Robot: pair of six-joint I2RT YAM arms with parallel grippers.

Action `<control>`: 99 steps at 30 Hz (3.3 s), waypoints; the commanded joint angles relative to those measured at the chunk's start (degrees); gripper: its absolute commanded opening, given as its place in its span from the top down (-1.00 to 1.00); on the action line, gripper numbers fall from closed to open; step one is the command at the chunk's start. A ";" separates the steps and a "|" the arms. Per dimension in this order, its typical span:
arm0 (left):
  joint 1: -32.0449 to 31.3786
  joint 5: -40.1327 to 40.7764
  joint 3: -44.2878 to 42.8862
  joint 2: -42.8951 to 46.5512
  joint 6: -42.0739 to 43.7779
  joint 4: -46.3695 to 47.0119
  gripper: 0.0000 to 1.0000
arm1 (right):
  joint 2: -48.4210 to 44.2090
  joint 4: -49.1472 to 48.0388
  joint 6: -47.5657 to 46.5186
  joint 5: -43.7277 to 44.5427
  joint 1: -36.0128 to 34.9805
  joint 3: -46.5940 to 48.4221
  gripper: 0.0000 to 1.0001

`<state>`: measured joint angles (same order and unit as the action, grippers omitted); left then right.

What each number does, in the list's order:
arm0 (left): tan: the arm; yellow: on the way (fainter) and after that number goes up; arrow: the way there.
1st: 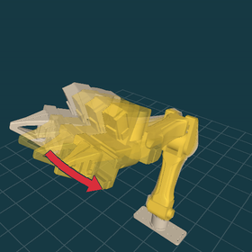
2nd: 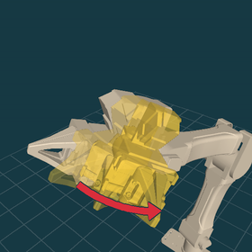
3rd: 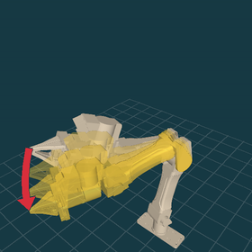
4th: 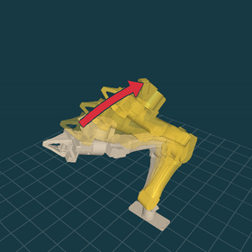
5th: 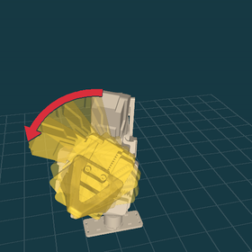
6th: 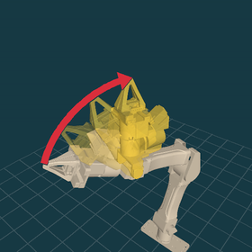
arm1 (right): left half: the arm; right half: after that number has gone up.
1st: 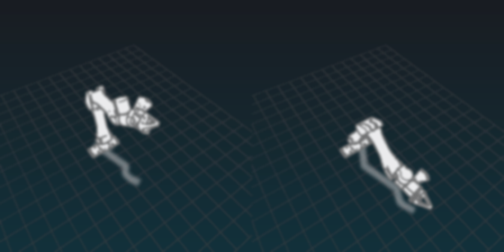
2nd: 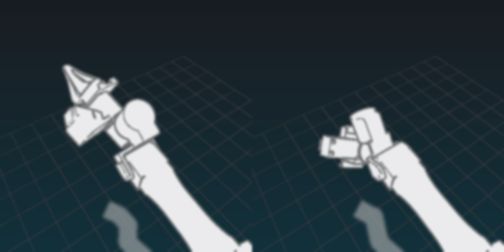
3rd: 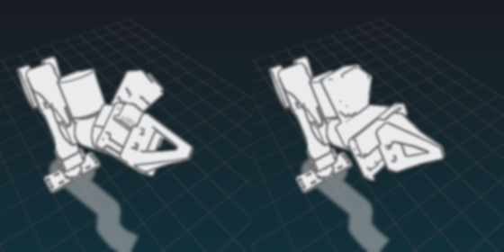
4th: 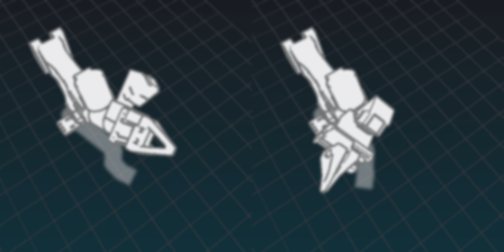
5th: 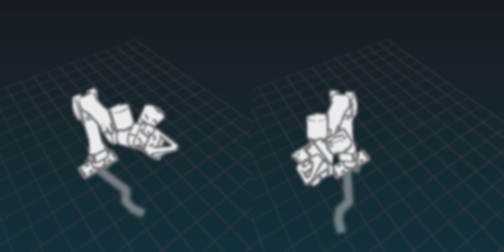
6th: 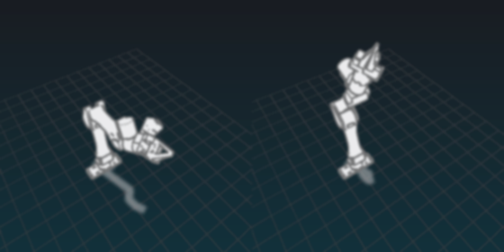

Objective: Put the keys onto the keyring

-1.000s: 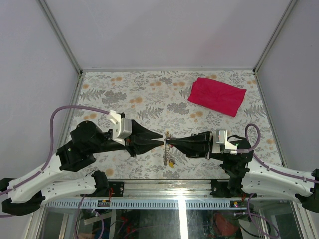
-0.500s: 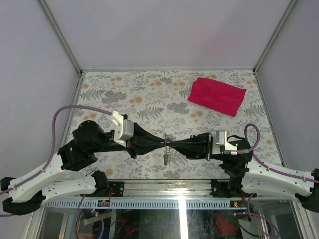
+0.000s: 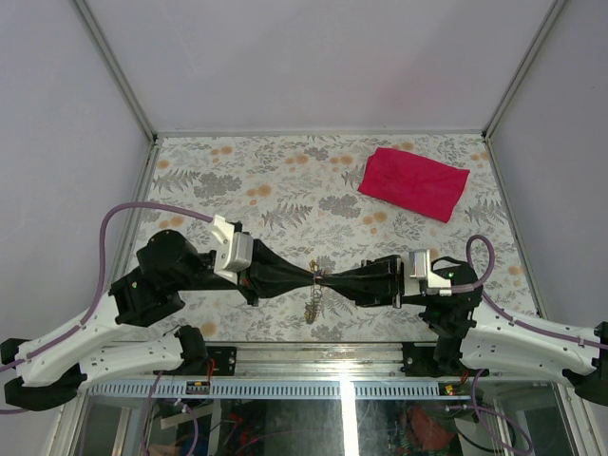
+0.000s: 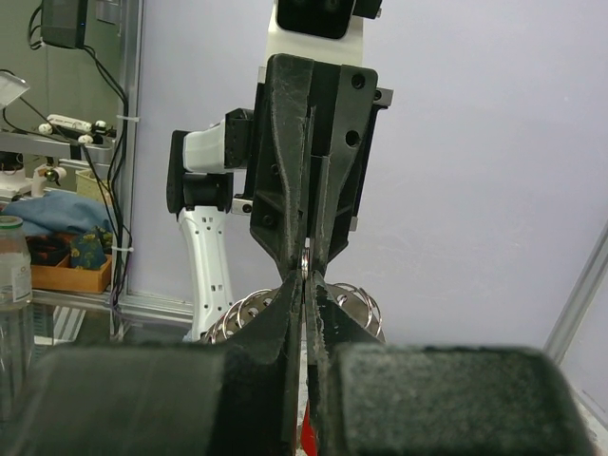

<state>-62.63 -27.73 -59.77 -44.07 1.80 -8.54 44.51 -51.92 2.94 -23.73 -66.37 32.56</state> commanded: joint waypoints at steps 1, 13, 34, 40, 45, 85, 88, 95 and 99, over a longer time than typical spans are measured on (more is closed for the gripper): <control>-0.40 -1.27 -0.97 -0.73 0.56 4.37 0.80 | 0.60 0.26 0.90 -2.64 -0.34 3.65 0.99; -0.35 -2.06 -2.37 -2.28 0.87 1.38 1.00 | 0.49 2.27 1.19 -3.61 -0.39 4.46 0.95; -0.33 2.82 -10.93 -6.90 5.20 -13.02 1.00 | -6.06 20.62 -8.61 3.08 -0.38 6.55 0.68; -0.38 3.19 -11.64 -7.06 5.68 -14.17 1.00 | -6.56 21.87 -10.02 3.98 -0.34 6.47 0.65; -0.38 3.46 -11.69 -6.87 5.88 -14.49 1.00 | -6.88 22.51 -10.93 4.93 -0.42 6.43 0.63; -0.34 6.03 0.30 3.31 -1.58 -0.09 0.43 | 1.01 -15.34 8.09 6.29 -0.34 -1.71 1.00; -0.37 6.27 0.56 3.29 -1.62 0.05 0.44 | 1.98 -18.48 9.36 6.24 -0.39 -1.91 1.00; -0.38 5.57 0.77 3.21 -1.70 2.00 0.43 | 3.12 -19.01 9.99 4.96 -0.39 -1.20 1.00; -0.37 3.98 0.72 2.66 -1.96 3.25 0.43 | 3.52 -18.51 9.98 4.55 -0.35 -0.93 1.00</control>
<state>-62.65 -22.55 -59.33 -41.41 0.78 -10.72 47.83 -64.51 12.27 -19.11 -66.39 29.89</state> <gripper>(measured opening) 0.284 0.011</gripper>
